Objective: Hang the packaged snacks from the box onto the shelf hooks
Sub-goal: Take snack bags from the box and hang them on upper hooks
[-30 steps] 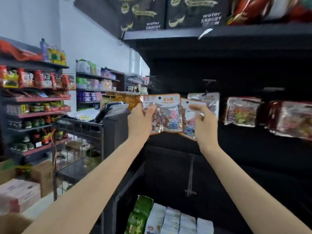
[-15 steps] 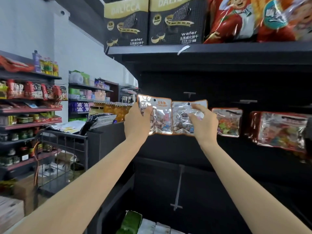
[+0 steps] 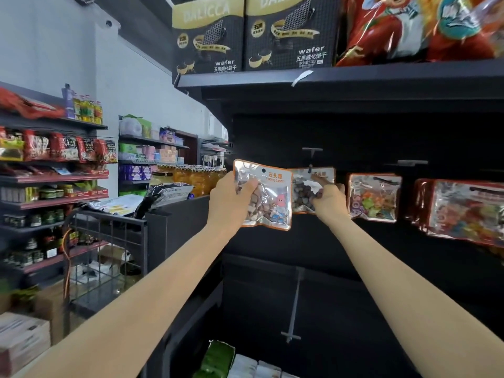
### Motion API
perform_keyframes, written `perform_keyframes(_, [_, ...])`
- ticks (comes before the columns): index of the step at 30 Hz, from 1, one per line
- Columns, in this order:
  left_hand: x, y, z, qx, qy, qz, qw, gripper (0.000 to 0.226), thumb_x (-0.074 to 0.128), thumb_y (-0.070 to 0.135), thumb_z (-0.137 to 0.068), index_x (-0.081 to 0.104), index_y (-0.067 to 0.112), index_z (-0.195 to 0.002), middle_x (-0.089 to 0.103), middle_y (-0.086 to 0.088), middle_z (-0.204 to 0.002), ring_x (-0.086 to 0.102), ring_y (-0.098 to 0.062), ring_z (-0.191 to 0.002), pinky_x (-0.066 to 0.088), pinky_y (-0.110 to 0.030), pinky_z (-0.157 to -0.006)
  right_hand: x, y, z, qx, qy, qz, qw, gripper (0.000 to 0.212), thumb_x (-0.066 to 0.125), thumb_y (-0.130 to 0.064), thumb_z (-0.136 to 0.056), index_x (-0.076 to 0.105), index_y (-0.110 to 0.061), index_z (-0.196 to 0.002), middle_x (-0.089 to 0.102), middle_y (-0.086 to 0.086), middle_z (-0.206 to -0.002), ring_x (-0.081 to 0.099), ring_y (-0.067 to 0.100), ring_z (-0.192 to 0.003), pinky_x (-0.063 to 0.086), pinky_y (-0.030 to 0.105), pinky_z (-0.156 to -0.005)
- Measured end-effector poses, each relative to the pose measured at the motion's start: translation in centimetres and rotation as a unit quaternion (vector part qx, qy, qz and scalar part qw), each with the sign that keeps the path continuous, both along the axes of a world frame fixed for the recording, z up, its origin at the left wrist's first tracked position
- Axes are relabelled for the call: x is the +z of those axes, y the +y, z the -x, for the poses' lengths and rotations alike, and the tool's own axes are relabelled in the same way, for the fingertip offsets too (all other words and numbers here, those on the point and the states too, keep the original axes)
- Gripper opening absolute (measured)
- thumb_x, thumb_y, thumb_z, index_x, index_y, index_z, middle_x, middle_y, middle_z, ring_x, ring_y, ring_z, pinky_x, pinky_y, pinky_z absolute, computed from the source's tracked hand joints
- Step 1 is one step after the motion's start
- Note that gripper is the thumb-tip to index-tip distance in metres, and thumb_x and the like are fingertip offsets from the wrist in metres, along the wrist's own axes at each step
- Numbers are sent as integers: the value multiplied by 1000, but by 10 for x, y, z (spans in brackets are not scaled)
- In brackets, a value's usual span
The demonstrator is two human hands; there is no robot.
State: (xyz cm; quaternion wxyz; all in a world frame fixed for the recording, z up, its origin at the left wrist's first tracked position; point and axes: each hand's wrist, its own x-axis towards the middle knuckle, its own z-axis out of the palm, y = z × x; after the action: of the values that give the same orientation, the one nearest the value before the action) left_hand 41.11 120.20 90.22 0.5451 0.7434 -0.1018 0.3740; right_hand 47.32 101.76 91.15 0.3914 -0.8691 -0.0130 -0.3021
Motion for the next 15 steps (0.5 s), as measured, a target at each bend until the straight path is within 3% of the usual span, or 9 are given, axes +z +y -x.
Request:
perform_keyframes(3, [-1,-1,0,-26,4,0,1000,19,54,30,-94,60,19,-108,68,2,-102,66,-9,-87,55,-23,-74,-5,3,7,-20,-1,13,1000,46,54,-3,-92,46,-11,-137,6,23,-152,6,38,-141,21,42,-113])
perform_keyframes(4, [-2,-2,0,-39,7,1,999,19,54,29,-94,60,19,-109,68,2,-103,66,-9,-87,55,-22,-74,-8,4,11,-42,-36,15,998,47,54,-2,-91,46,-14,-136,6,24,-150,6,39,-140,24,45,-111])
perform_keyframes(5, [-3,-3,0,-54,10,4,999,19,54,28,-94,60,19,-110,68,2,-102,66,-9,-86,55,-21,-73,-13,4,16,-62,-96,9,993,46,54,-1,-90,47,-15,-134,13,22,-147,13,37,-136,30,45,-107])
perform_keyframes(7, [-4,-8,0,-87,14,21,996,17,55,26,-94,59,19,-109,68,1,-102,66,-8,-85,55,-21,-72,-20,1,28,-46,-221,-40,973,43,53,-4,-92,47,-19,-132,35,11,-132,36,23,-122,42,32,-93])
perform_keyframes(8, [-4,-11,-1,-100,15,27,995,17,55,25,-94,59,19,-109,68,1,-102,66,-8,-85,55,-21,-72,-21,0,36,6,-247,-76,966,41,51,-10,-95,45,-23,-134,45,4,-122,47,14,-111,44,23,-85])
perform_keyframes(10, [-1,-19,-2,-118,11,33,992,19,55,25,-94,55,19,-112,67,4,-102,66,-9,-89,54,-18,-69,-16,-1,51,151,-216,-136,955,40,45,-22,-100,38,-31,-138,62,-5,-104,62,3,-93,49,12,-72])
perform_keyframes(12, [1,-30,-1,-140,-10,42,989,31,56,23,-93,45,22,-122,60,13,-99,64,-6,-91,53,-16,-66,-12,-4,55,237,-177,-123,947,43,47,-28,-99,35,-35,-140,64,-6,-109,65,4,-97,55,18,-74])
perform_keyframes(15, [1,-47,-1,-181,-57,52,981,54,55,14,-93,29,35,-136,48,24,-96,63,-2,-83,56,-19,-68,-7,-6,53,206,-197,-46,957,42,53,-22,-96,46,-31,-136,55,-6,-129,55,8,-115,52,30,-92])
